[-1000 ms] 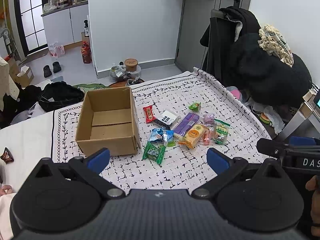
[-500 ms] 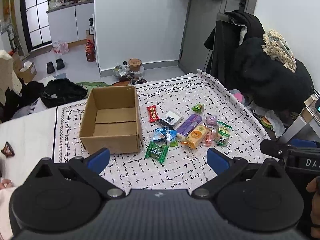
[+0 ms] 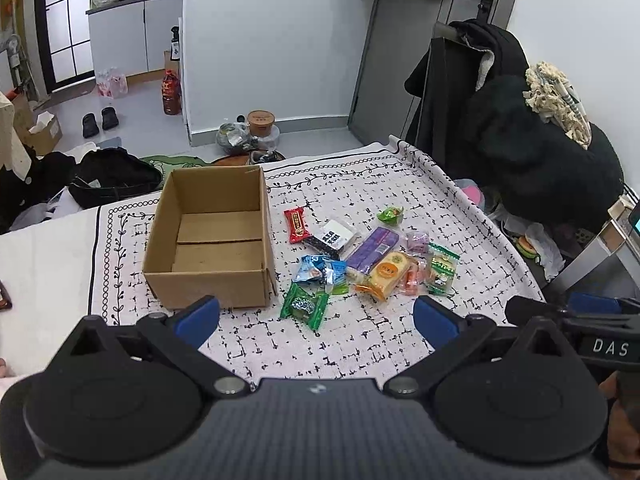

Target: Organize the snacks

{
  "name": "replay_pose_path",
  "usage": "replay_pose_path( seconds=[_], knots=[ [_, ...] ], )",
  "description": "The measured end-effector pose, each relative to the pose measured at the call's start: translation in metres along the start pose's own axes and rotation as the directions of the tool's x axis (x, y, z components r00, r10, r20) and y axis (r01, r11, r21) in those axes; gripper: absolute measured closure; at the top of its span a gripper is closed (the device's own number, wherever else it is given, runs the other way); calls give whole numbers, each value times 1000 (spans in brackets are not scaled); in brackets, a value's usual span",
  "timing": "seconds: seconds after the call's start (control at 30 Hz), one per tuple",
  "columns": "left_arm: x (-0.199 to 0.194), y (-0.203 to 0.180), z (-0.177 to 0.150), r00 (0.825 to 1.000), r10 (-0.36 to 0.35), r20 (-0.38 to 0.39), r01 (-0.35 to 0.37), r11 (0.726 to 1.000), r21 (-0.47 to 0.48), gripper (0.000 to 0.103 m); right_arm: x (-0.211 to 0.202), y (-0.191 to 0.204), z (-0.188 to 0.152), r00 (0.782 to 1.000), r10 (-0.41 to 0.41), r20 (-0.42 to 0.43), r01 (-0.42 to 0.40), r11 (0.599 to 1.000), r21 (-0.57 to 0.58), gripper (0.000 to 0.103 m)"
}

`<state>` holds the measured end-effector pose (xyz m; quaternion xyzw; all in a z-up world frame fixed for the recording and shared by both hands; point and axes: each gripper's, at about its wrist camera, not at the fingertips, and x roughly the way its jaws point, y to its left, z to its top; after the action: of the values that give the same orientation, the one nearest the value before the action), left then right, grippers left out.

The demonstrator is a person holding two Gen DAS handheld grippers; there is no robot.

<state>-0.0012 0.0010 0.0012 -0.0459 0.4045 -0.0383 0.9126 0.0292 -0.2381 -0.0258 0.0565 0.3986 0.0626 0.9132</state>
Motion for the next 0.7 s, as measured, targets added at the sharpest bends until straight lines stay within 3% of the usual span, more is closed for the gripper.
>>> replay_pose_path(
  seconds=[0.27, 0.5, 0.7],
  knots=[
    [25, 11, 4, 999, -20, -28, 20, 1000, -11, 1, 23, -5, 3, 999, -49, -20, 49, 999, 14, 0],
    [53, 18, 5, 997, -56, -62, 54, 998, -37, 2, 45, -12, 7, 997, -69, -46, 71, 997, 34, 17],
    [78, 23, 6, 994, -68, -82, 62, 996, -68, 3, 65, -21, 16, 994, -79, -80, 85, 993, 77, 24]
  ],
)
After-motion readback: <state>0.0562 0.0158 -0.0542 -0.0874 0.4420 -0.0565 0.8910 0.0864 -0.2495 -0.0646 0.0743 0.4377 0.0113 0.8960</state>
